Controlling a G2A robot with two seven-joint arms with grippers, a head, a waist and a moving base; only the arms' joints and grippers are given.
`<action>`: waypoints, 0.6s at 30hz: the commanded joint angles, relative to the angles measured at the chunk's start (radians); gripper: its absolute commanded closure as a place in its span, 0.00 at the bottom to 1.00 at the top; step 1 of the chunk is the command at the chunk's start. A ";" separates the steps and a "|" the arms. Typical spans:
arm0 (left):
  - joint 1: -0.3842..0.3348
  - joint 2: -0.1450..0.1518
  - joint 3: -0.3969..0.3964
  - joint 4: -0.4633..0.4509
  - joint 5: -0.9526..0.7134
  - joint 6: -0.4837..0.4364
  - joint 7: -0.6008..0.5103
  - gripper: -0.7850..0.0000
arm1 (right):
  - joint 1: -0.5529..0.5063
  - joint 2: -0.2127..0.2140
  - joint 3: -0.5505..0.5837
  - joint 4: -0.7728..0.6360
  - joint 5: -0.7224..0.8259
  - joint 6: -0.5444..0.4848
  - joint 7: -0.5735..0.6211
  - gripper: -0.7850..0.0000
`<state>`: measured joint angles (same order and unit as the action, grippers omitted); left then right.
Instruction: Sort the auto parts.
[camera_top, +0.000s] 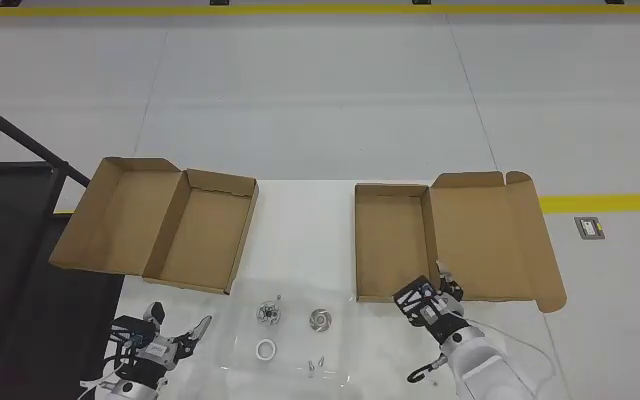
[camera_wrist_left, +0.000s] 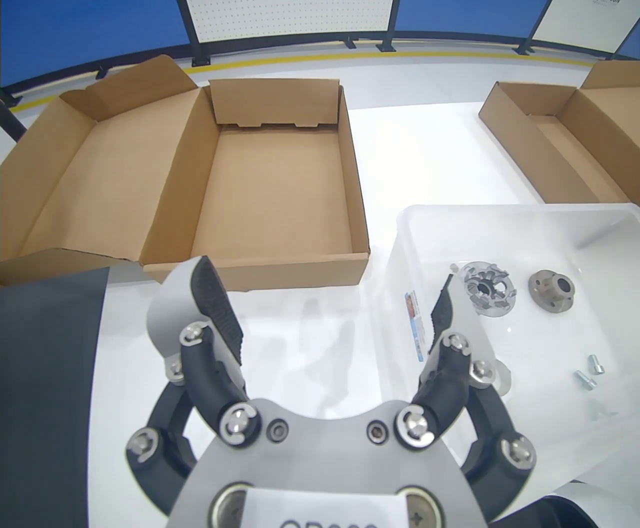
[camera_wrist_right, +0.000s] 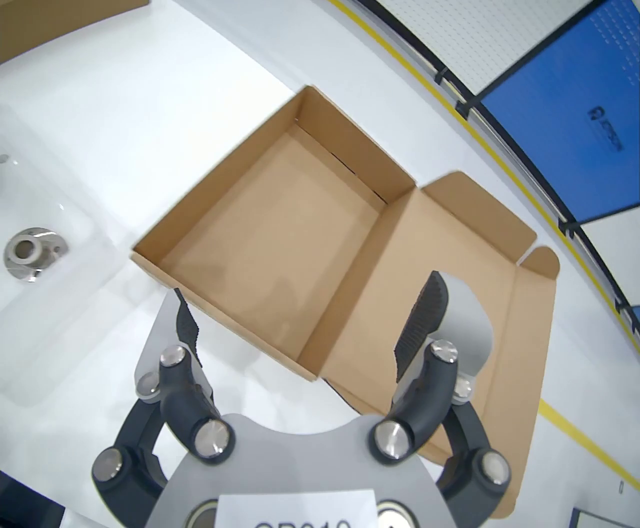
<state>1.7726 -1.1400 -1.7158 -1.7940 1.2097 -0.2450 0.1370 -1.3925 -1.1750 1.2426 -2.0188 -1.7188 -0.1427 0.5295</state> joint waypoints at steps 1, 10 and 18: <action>0.000 0.000 0.000 0.000 0.000 -0.001 -0.001 0.00 | 0.078 -0.013 -0.080 0.024 0.058 -0.051 0.071 0.00; 0.000 0.000 0.000 0.000 0.000 -0.001 -0.001 0.00 | 0.078 -0.013 -0.080 0.024 0.058 -0.051 0.071 0.00; 0.000 0.000 0.000 0.000 0.000 -0.001 -0.001 0.00 | 0.066 -0.008 -0.109 0.021 0.058 -0.186 -0.039 0.00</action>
<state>1.7724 -1.1400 -1.7156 -1.7935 1.2097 -0.2460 0.1359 -1.3300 -1.1848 1.1476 -1.9928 -1.6572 -0.2570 0.5313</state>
